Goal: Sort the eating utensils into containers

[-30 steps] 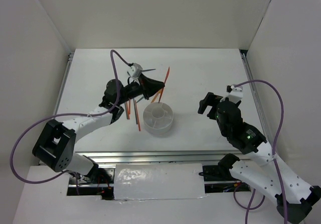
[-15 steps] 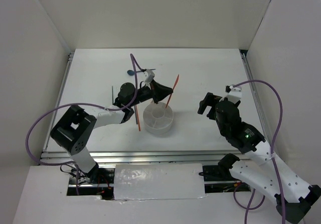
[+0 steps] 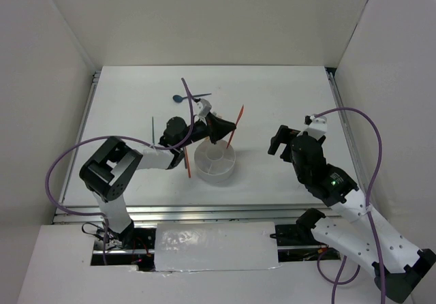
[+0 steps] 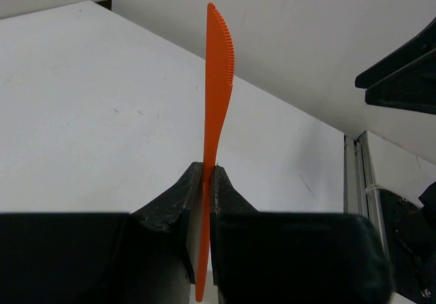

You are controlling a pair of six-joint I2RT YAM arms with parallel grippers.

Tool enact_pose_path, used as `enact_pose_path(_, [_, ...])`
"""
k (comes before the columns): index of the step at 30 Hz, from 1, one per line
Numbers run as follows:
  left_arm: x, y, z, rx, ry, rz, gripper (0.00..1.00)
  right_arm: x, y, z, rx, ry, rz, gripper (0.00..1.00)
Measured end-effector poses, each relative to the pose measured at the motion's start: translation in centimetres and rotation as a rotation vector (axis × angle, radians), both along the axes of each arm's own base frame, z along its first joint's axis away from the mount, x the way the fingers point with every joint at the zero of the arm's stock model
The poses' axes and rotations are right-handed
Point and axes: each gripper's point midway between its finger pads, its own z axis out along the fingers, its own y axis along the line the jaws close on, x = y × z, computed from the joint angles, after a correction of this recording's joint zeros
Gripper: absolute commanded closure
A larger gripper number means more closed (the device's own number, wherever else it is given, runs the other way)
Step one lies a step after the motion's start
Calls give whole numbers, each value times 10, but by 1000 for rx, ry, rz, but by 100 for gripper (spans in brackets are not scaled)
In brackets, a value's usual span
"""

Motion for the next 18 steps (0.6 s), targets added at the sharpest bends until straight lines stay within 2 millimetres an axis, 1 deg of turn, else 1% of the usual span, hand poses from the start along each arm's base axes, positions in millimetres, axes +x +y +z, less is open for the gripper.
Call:
enact_pose_path(6, [-6, 3, -22, 25, 38, -5, 100, 0, 0, 0, 0, 0, -1, 0])
enact_pose_path(13, [-9, 4, -30, 35, 49, -11, 100, 0, -1, 0, 0, 0, -3, 0])
enact_pose_path(16, [-11, 5, -33, 41, 49, -15, 96, 0, -1, 0, 0, 0, -3, 0])
enact_pose_path(18, [-13, 6, -38, 49, 58, -14, 95, 0, -1, 0, 1, -1, -3, 0])
